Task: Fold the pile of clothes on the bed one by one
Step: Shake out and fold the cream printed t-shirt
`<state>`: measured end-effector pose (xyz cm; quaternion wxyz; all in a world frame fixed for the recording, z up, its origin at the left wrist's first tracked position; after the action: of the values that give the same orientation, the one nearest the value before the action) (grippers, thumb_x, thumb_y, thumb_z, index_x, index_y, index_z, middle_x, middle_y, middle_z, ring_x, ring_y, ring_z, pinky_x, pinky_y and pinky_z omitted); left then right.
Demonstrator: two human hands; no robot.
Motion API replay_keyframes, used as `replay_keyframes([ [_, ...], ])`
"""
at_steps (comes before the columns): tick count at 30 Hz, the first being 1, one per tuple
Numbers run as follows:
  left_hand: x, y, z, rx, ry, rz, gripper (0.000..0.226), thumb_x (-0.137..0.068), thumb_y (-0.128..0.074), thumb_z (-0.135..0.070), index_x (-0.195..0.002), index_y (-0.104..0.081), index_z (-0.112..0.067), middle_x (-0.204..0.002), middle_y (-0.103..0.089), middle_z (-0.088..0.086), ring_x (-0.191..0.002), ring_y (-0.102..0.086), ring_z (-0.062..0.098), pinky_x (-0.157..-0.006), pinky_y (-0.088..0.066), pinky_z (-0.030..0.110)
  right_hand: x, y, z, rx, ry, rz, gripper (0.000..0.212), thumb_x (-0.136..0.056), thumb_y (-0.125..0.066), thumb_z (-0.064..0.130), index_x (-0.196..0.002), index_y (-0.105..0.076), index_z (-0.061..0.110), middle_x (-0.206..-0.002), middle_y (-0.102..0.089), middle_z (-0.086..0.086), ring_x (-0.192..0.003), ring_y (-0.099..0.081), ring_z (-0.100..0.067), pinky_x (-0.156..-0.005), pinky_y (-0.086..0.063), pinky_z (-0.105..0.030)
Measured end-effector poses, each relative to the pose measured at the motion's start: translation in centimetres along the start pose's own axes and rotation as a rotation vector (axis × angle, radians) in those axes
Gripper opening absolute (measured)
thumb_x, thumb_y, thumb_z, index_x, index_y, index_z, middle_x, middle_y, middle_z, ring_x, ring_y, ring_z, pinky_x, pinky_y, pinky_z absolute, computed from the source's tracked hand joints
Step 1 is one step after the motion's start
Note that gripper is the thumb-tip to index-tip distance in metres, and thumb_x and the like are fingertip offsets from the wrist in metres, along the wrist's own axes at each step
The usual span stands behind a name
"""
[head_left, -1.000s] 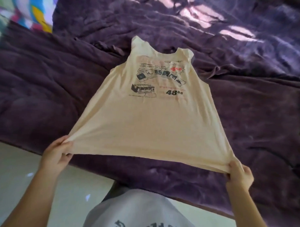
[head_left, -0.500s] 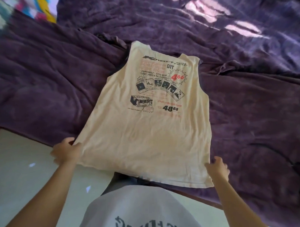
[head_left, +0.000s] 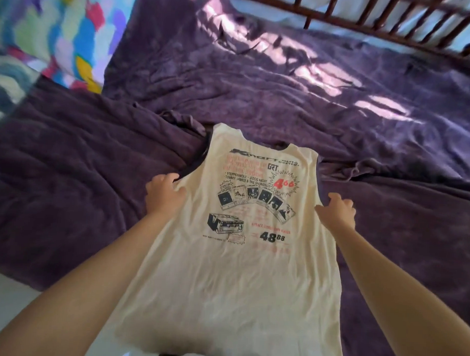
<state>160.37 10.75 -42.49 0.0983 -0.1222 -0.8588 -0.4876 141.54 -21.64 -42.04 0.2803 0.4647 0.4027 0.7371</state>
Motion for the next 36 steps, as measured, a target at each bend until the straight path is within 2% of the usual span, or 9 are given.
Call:
replay_keyframes([
  [4, -6.5, -1.4, -2.6, -0.079, -0.204, 0.019, 0.037, -0.088, -0.057, -0.012, -0.124, -0.057, -0.007, -0.128, -0.053, 0.013, -0.119, -0.044, 0.034, -0.098, -0.037, 0.041, -6.4, 1.7, 4.0, 0.049, 0.021, -0.056, 0.047, -0.088, -0.051, 0.019, -0.132, -0.042, 0.006, -0.136, -0.036, -0.024, -0.126, -0.033, -0.040, -0.101, -0.032, -0.045],
  [12, -20.0, -8.8, -8.1, -0.183, -0.279, 0.190, 0.048, -0.090, -0.056, -0.024, -0.135, -0.045, -0.010, -0.137, -0.047, 0.009, -0.127, -0.039, 0.031, -0.100, -0.038, 0.046, -18.9, -2.3, 11.5, 0.249, 0.210, 0.030, 0.046, -0.091, -0.049, 0.024, -0.136, -0.041, 0.016, -0.139, -0.040, -0.009, -0.128, -0.033, -0.029, -0.100, -0.033, -0.041],
  [17, -26.8, -14.0, -9.6, -0.097, -0.023, 0.274, 0.066, -0.089, -0.054, -0.033, -0.145, -0.027, -0.011, -0.144, -0.037, 0.018, -0.134, -0.029, 0.035, -0.107, -0.028, 0.040, -26.0, -4.8, 12.1, 0.350, 0.210, 0.049, 0.042, -0.092, -0.044, 0.019, -0.134, -0.042, 0.018, -0.141, -0.042, -0.005, -0.132, -0.031, -0.025, -0.102, -0.030, -0.041],
  [20, -28.5, -15.6, -9.0, -0.087, 0.133, 0.282, 0.061, -0.086, -0.056, -0.034, -0.141, -0.034, -0.020, -0.142, -0.040, 0.013, -0.132, -0.032, 0.036, -0.108, -0.028, 0.043, -27.9, -6.6, 11.3, 0.501, 0.259, 0.077, 0.046, -0.092, -0.042, 0.019, -0.138, -0.035, 0.021, -0.140, -0.041, -0.004, -0.133, -0.029, -0.025, -0.106, -0.023, -0.046],
  [23, -29.2, -15.1, -9.7, 0.181, 0.134, 0.209, 0.032, -0.074, -0.064, -0.012, -0.105, -0.065, -0.005, -0.109, -0.062, 0.012, -0.107, -0.056, 0.027, -0.087, -0.045, 0.035, -28.4, -6.8, 10.5, 0.545, 0.274, 0.046, 0.035, -0.096, -0.039, 0.027, -0.130, -0.045, 0.021, -0.132, -0.049, -0.004, -0.127, -0.035, -0.025, -0.105, -0.022, -0.046],
  [26, -28.5, -12.8, -11.0, 0.430, 0.114, 0.168, 0.019, -0.073, -0.067, 0.005, -0.089, -0.066, -0.004, -0.086, -0.058, 0.010, -0.083, -0.053, 0.019, -0.058, -0.039, 0.024, -27.7, -5.0, 10.2, 0.516, 0.355, -0.090, 0.025, -0.094, -0.041, 0.023, -0.106, -0.062, 0.019, -0.114, -0.059, -0.004, -0.114, -0.044, -0.025, -0.096, -0.026, -0.038],
  [29, -26.8, -9.6, -12.3, 0.399, -0.065, 0.176, 0.009, -0.077, -0.067, 0.003, -0.084, -0.063, -0.002, -0.082, -0.057, 0.009, -0.077, -0.049, 0.017, -0.058, -0.036, 0.019, -25.6, -1.2, 9.2, 0.203, 0.347, -0.282, 0.018, -0.085, -0.052, 0.009, -0.097, -0.065, 0.010, -0.102, -0.062, -0.010, -0.105, -0.046, -0.032, -0.089, -0.026, -0.037],
  [32, -22.7, -5.7, -12.7, 0.252, -0.446, 0.165, 0.031, -0.076, -0.070, 0.000, -0.061, -0.045, -0.008, -0.094, -0.062, 0.008, -0.087, -0.052, 0.017, -0.073, -0.037, 0.009, -21.2, 2.1, 7.0, 0.018, 0.450, -0.372, 0.010, -0.077, -0.063, -0.002, -0.086, -0.065, 0.002, -0.096, -0.065, -0.013, -0.105, -0.051, -0.035, -0.090, -0.027, -0.039],
  [36, -15.2, -2.1, -10.0, -0.115, -1.134, -0.072, 0.035, -0.086, -0.052, -0.022, -0.058, -0.034, -0.014, -0.058, -0.056, 0.006, -0.066, -0.047, 0.013, -0.073, -0.037, 0.032, -13.0, 3.4, 3.2, 0.108, 0.921, -0.490, 0.004, -0.070, -0.056, 0.011, -0.070, -0.053, 0.009, -0.091, -0.071, -0.012, -0.104, -0.056, -0.029, -0.082, -0.031, -0.038],
])
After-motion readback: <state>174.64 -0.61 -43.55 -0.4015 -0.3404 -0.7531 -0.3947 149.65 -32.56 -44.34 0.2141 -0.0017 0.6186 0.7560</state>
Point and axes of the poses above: each hand's wrist, its own x-axis away from the middle knuckle, its own y-axis out of the back of the hand, z = x × y, the point moved 4 cm from there along -x, towards the middle knuckle
